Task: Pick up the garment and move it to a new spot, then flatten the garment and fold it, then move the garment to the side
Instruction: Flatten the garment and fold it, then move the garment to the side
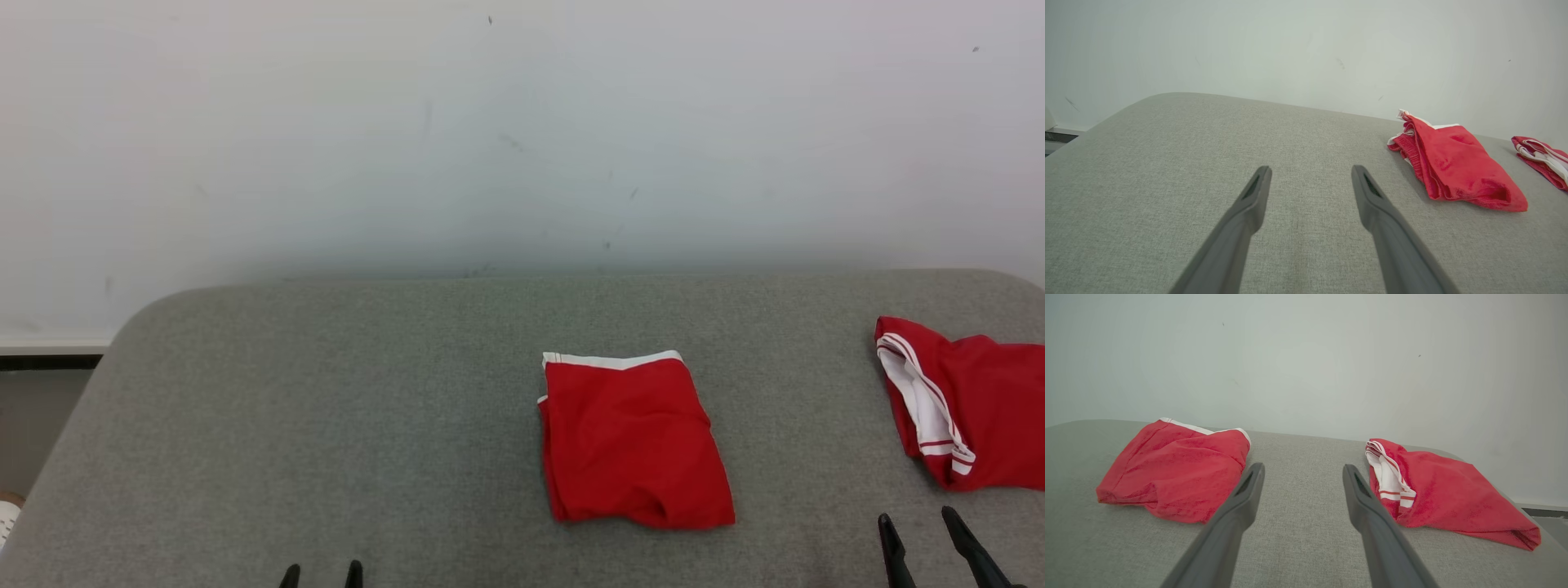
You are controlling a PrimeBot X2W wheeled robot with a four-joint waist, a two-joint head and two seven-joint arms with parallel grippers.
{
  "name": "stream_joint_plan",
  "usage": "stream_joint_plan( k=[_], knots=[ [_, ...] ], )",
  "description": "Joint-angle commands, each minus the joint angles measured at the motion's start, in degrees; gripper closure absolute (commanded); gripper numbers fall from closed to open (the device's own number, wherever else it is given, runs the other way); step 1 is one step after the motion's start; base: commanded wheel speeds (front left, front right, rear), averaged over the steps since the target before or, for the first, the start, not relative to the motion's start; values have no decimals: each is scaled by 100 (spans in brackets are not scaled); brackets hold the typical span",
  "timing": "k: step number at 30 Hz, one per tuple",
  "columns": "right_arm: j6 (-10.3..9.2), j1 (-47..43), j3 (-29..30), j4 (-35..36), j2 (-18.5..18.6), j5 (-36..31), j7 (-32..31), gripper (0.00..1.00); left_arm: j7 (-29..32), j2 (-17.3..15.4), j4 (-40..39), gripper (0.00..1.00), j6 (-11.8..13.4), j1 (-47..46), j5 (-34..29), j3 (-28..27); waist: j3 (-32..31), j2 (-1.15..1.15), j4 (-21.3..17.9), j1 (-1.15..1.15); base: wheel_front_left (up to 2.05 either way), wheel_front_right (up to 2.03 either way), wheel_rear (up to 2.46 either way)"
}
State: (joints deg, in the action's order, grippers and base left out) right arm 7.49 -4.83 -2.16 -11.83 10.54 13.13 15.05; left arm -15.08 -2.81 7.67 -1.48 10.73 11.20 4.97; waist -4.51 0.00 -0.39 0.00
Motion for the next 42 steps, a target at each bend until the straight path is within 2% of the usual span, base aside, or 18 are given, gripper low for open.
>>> stream_joint_plan(
  k=[1,15,20,23,26,33,38,42],
  knots=[
    [-2,-85,67,7,-1,-39,10,0,-6,-20,7,0,-15,41,18,7,-14,0,-1,0,0,0,0],
    [-2,-172,194,-45,-222,-37,11,0,-6,-20,-41,0,-34,72,43,105,-3,0,69,0,0,0,0],
    [-2,-15,110,-252,-309,507,11,0,-6,-20,-58,0,-33,28,51,135,83,0,82,0,0,0,0],
    [-2,180,-200,-459,-198,1305,-113,0,-6,-21,-56,0,-34,-43,64,209,174,0,128,0,0,0,0],
    [-2,435,-533,-461,33,2320,-659,0,-6,-20,-30,0,-44,-109,21,291,309,0,209,0,0,0,0],
    [-2,1273,-997,-356,780,4336,-2578,0,-6,-21,94,0,-107,-368,-81,376,833,0,582,0,0,0,0],
    [-2,1970,-1010,-645,1110,5061,-3702,0,-6,-20,205,0,-122,-591,-62,543,1193,0,984,0,0,0,0],
    [-2,2354,-1020,-1009,1267,5127,-4149,0,-6,-20,252,0,-52,-659,39,675,1340,0,1302,0,0,0,0]
  ],
)
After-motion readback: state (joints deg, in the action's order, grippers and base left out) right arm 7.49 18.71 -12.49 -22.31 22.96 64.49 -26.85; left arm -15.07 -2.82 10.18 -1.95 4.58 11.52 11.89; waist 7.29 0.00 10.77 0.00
